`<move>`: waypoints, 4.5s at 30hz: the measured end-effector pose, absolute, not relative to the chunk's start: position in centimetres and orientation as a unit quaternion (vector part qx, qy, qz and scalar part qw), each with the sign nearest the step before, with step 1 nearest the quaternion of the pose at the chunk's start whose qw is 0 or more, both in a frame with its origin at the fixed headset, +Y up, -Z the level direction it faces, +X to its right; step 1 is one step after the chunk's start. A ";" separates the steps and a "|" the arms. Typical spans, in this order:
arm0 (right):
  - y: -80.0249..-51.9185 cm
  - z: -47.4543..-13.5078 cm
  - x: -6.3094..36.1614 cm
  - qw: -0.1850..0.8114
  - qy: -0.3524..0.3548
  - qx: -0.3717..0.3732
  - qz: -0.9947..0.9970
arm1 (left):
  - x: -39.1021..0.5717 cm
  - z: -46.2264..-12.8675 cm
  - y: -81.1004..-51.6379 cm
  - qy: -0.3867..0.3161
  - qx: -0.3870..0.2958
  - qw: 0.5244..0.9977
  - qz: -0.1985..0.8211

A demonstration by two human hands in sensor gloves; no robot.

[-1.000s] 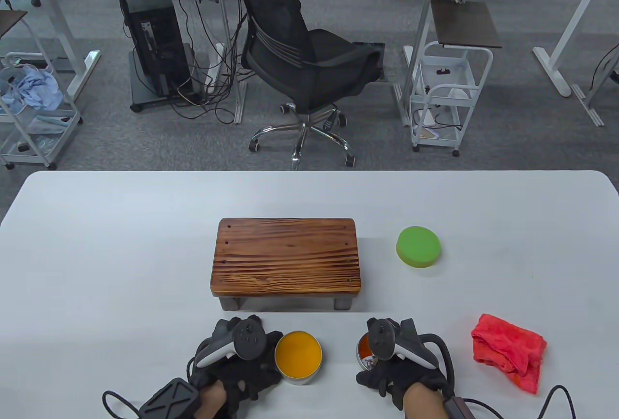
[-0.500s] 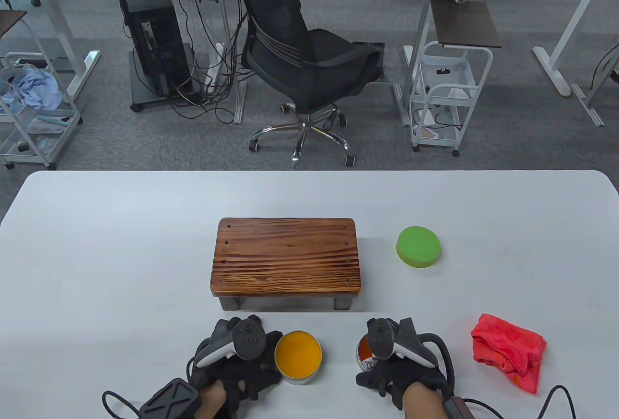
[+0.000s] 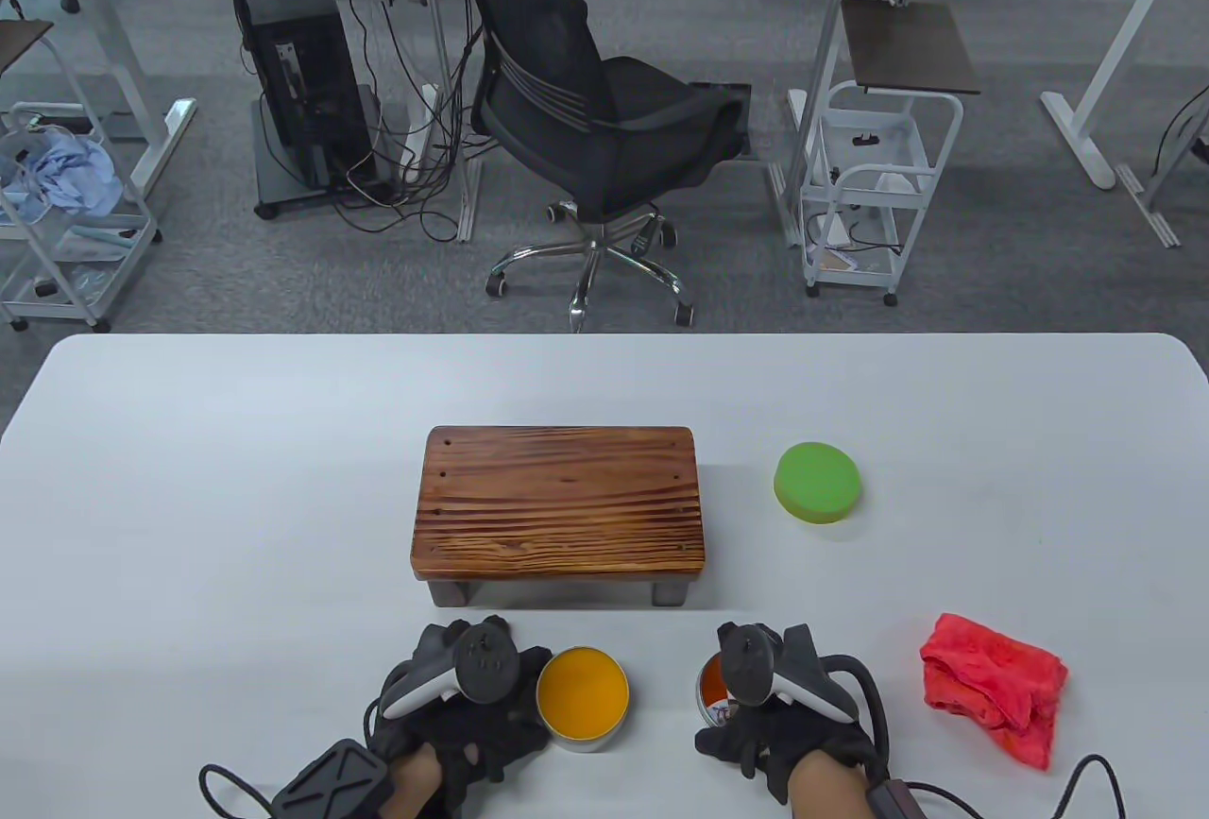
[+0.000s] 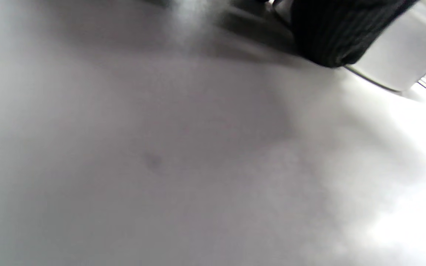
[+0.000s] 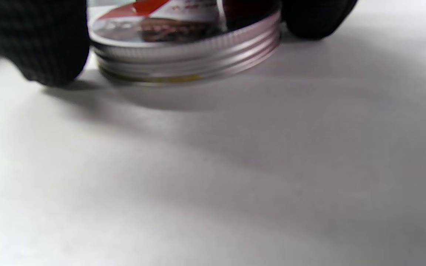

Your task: Dip and apply wood wax on stool

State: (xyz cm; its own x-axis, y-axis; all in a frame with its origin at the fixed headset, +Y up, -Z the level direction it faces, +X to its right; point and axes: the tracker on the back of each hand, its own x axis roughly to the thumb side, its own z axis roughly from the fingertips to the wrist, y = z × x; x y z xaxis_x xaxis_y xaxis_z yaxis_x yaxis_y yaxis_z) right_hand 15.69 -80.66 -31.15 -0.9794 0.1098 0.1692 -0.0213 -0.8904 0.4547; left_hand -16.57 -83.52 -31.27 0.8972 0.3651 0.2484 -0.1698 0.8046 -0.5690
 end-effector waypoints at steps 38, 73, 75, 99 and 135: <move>-79.0 -52.3 25.6 0.141 0.218 -0.195 0.946 | -16.6 -31.3 -83.6 -0.179 -0.278 0.932 0.146; -73.8 -48.8 23.4 0.078 0.090 -0.156 0.981 | -16.6 -31.3 -83.6 -0.181 -0.279 0.932 0.147; -72.6 -47.9 23.0 0.074 0.075 -0.140 0.985 | -16.6 -31.3 -83.6 -0.182 -0.279 0.931 0.147; -66.8 -31.3 10.4 -0.013 0.029 0.191 0.981 | -16.6 -31.3 -83.6 -0.183 -0.279 0.931 0.147; -74.2 -30.1 0.0 -0.136 0.180 0.300 0.927 | -16.6 -31.4 -83.6 -0.183 -0.280 0.931 0.146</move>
